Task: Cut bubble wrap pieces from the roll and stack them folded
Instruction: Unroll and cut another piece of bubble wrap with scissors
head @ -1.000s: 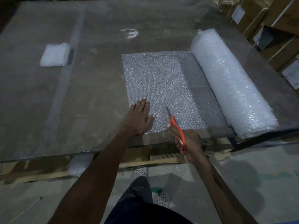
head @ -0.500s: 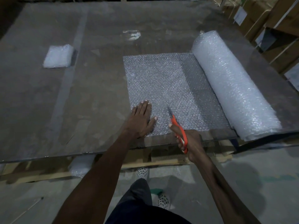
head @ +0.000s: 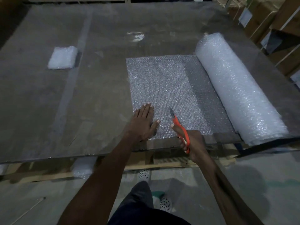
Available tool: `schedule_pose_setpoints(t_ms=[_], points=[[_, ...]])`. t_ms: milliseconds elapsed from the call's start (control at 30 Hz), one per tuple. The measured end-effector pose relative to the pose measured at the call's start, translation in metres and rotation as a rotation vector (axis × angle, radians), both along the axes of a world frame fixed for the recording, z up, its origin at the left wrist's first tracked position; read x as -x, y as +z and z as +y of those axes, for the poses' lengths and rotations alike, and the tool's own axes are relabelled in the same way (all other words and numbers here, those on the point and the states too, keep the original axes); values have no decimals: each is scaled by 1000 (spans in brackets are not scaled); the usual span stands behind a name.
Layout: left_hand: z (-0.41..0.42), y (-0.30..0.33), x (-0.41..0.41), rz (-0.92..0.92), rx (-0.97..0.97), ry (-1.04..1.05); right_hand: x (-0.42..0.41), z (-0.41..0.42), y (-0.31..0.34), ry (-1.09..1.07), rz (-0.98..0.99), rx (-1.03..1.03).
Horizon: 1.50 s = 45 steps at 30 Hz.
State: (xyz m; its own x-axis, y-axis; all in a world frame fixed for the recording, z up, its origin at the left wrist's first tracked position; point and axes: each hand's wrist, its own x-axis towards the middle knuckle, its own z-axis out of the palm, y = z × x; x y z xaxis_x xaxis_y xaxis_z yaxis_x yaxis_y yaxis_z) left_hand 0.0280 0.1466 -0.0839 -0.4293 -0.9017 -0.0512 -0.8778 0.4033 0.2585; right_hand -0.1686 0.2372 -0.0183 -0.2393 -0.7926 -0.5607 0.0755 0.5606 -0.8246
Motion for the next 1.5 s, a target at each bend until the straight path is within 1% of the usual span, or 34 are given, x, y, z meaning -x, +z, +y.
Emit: schedule_pose_setpoints(t_ms=[233, 367, 433, 533, 800, 1000, 1167, 1500], points=[[2, 2, 2, 9, 4, 12, -1, -15, 2, 21, 10, -1], [-2, 5, 2, 9, -1, 14, -1, -14, -3, 22, -17, 10], [-10, 7, 3, 37, 42, 13, -1, -11, -5, 11, -21, 15], [-31, 10, 6, 74, 56, 35, -3, -10, -5, 0, -21, 13], [-81, 7, 11, 34, -16, 19, -2, -27, -1, 4, -5, -9], [-81, 2, 10, 13, -20, -5, -2, -23, -5, -19, -50, 21], [-81, 1, 11, 7, -18, -3, 0, -28, 1, 9, -17, 2], [-81, -5, 11, 27, -3, -9, -5, -38, -6, -20, -17, -8]])
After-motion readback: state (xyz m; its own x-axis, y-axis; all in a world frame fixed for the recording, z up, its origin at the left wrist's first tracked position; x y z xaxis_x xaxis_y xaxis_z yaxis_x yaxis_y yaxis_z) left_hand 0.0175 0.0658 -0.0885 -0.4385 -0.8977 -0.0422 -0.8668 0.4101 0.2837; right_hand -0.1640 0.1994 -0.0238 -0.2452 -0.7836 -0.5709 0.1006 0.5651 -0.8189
